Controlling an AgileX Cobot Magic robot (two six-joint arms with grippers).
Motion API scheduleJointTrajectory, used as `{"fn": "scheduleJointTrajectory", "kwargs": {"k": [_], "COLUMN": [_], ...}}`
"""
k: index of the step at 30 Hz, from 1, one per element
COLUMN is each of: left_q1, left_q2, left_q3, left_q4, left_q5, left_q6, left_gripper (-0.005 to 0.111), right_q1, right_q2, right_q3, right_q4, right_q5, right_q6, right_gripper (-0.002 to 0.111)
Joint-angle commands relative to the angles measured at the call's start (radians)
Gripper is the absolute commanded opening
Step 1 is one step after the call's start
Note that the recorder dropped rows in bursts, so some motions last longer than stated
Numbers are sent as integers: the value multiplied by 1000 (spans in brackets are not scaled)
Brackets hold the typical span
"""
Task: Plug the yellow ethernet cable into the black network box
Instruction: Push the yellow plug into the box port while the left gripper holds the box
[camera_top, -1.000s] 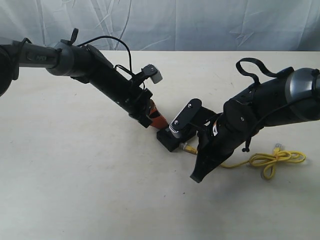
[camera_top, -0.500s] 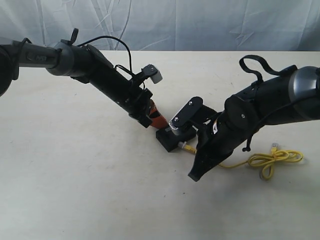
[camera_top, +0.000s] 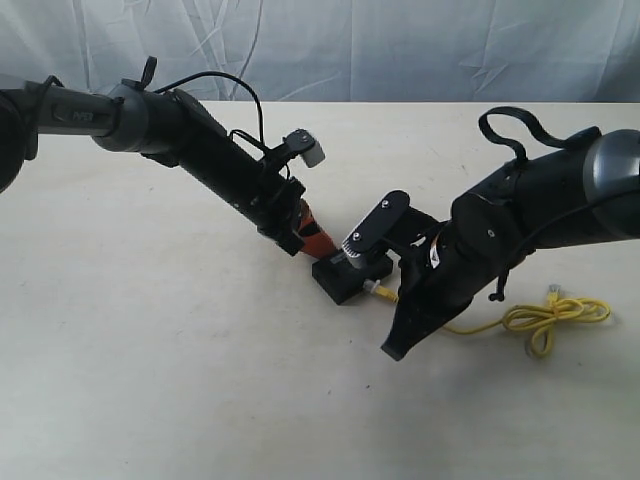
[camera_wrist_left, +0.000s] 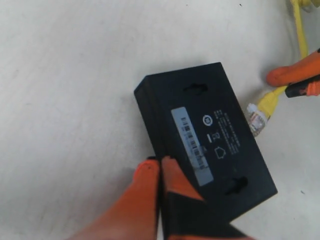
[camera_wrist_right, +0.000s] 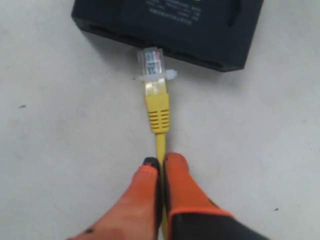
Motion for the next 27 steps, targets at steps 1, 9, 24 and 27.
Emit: {"fn": "scheduleJointTrajectory", "kwargs": {"k": [1,9,24,27], "left_q1": [0,0,0,0], "left_q2": [-2,-2,-2,-2], "left_q3": [-1,-1,-1,-1], "left_q4": [-5,-5,-5,-5], "left_q5": [17,17,21,21], "left_q6": [-6,-6,-6,-6], "left_gripper": [0,0,0,0], "right_q1": [-3,-3,-3,-3], "right_q2": [5,23,23,23], "right_q3": [-2,-2,-2,-2], "right_q4": [-53,-53,-53,-48], "right_q5": [-1,6,-30,-42], "right_q6": [73,53,48,48], "right_gripper": [-1,-1,-1,-1]}}
